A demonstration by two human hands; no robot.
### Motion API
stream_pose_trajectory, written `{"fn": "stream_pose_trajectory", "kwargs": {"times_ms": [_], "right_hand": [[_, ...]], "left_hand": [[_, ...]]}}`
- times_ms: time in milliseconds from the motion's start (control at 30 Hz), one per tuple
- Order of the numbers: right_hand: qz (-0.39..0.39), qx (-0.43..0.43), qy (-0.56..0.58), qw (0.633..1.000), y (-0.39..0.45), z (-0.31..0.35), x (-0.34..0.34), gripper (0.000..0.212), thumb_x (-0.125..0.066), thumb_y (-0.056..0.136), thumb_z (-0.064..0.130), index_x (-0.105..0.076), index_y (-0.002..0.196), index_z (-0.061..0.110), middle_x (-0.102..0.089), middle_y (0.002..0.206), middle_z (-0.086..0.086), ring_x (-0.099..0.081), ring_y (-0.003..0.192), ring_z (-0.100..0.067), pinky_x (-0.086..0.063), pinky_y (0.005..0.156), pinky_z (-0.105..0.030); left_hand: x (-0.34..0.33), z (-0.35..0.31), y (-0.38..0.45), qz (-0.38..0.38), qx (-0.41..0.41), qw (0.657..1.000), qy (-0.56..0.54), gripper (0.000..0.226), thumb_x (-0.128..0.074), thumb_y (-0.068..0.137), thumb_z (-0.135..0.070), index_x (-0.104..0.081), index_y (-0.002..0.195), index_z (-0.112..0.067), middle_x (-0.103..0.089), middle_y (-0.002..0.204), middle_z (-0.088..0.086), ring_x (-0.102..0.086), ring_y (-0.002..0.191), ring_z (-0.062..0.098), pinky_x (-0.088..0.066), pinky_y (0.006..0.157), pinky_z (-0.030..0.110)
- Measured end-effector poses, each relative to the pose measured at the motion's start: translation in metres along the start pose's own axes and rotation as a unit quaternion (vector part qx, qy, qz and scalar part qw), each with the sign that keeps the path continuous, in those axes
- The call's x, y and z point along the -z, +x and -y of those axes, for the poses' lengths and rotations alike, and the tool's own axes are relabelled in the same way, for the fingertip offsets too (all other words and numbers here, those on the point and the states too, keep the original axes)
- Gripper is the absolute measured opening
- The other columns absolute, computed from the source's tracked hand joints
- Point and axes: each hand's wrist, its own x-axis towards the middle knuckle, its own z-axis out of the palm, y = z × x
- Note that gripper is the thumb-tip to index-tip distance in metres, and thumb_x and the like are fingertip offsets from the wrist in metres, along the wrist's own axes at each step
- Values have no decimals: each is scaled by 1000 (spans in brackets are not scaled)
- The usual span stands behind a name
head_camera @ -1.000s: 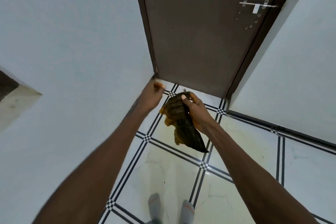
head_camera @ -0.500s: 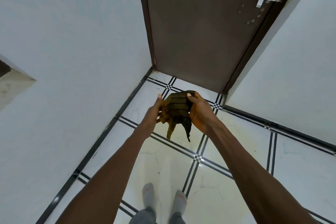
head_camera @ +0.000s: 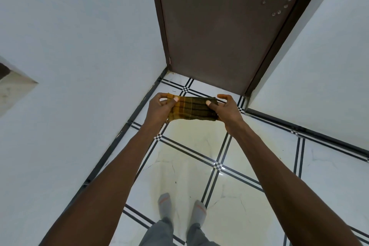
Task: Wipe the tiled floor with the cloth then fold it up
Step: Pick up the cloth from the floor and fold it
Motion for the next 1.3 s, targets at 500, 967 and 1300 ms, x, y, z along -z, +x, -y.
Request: {"fn": "stream_pose_trajectory", "kwargs": {"times_ms": [500, 967, 1300], "right_hand": [[73, 187, -394, 897, -14, 29, 25, 45, -84, 84, 8, -72, 127, 11, -71, 123, -8, -62, 105, -17, -48, 87, -29], [94, 236, -166, 953, -25, 34, 46, 19, -61, 105, 31, -68, 120, 23, -66, 129, 3, -58, 126, -15, -48, 108, -38], [135, -39, -103, 985, -13, -10, 19, 43, -55, 106, 44, -46, 138, 18, -65, 125, -9, -63, 123, -29, -58, 87, -38]], "left_hand": [[9, -15, -18, 96, -138, 933, 317, 56, -86, 82, -16, -65, 134, -13, -65, 128, 8, -58, 116, 19, -51, 101, 34], [19, -43, -19, 40, -149, 977, 146, 24, -71, 95, -35, -73, 108, -15, -66, 109, -5, -64, 103, 6, -50, 82, 12], [-1, 5, -22, 50, 45, 982, 175, 50, -44, 105, -54, -52, 138, -16, -64, 126, 6, -61, 123, 24, -46, 114, 49]]}}
